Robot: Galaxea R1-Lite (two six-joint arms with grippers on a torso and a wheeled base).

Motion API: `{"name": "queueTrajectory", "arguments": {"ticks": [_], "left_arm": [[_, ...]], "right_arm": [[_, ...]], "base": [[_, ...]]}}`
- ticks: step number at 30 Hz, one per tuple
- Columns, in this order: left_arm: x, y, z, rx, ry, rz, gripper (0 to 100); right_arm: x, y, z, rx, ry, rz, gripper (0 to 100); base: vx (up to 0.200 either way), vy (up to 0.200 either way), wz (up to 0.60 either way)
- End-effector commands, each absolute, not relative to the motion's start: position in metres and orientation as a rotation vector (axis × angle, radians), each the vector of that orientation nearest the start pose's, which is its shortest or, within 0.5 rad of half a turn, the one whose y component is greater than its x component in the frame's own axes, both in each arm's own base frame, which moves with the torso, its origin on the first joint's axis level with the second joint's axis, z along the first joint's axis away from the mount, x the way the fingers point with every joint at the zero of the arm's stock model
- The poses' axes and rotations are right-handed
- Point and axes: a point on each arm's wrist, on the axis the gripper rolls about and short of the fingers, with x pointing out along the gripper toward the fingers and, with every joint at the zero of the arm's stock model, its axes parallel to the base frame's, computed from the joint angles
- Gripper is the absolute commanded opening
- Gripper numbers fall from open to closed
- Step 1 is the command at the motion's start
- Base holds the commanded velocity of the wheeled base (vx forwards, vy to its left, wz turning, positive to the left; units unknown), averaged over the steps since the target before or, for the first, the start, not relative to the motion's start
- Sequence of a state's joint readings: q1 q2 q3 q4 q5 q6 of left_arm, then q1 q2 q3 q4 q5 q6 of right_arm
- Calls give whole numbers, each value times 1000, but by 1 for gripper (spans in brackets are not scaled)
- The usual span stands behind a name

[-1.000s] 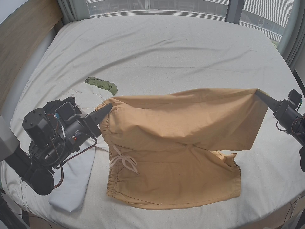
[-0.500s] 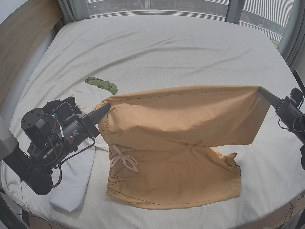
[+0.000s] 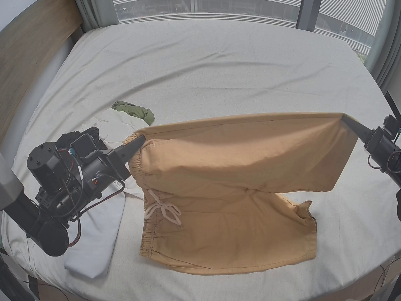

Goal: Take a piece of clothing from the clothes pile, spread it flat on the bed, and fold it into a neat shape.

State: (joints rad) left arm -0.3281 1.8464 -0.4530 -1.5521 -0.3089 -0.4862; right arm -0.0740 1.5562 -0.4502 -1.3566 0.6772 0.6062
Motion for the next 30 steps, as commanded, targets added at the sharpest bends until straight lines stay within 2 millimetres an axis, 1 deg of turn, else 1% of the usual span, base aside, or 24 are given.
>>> {"name": "queueTrajectory", "arguments": {"ticks": [1, 12, 18, 19, 21, 22, 25, 27, 28, 30], "left_arm": [[270, -99, 146, -470, -5, -662, 0], [270, -99, 146, -470, -3, -660, 0], [270, -101, 149, -465, -18, -668, 0], [270, -102, 149, -464, -20, -669, 0], [270, -102, 149, -463, -22, -668, 0], [271, -102, 148, -465, -18, -663, 0], [273, -102, 146, -467, -12, -658, 0], [277, -102, 144, -469, -9, -653, 0], [277, -102, 144, -469, -9, -653, 0], [283, -104, 145, -471, -25, -643, 0]], "right_arm": [[237, -4, 202, 491, -48, 645, 0], [237, -7, 202, 491, -51, 634, 0], [236, -3, 204, 487, -57, 652, 0], [230, 2, 209, 481, -69, 676, 0], [228, 5, 211, 481, -70, 691, 0], [229, 9, 211, 482, -66, 707, 0], [233, 9, 213, 479, -69, 710, 0], [244, 9, 211, 482, -62, 706, 0], [244, 9, 211, 482, -62, 706, 0], [253, 7, 210, 483, -61, 701, 0]], "base": [[0, 0, 0], [0, 0, 0], [0, 0, 0], [0, 0, 0], [0, 0, 0], [0, 0, 0], [0, 0, 0], [0, 0, 0], [0, 0, 0], [0, 0, 0]]}}
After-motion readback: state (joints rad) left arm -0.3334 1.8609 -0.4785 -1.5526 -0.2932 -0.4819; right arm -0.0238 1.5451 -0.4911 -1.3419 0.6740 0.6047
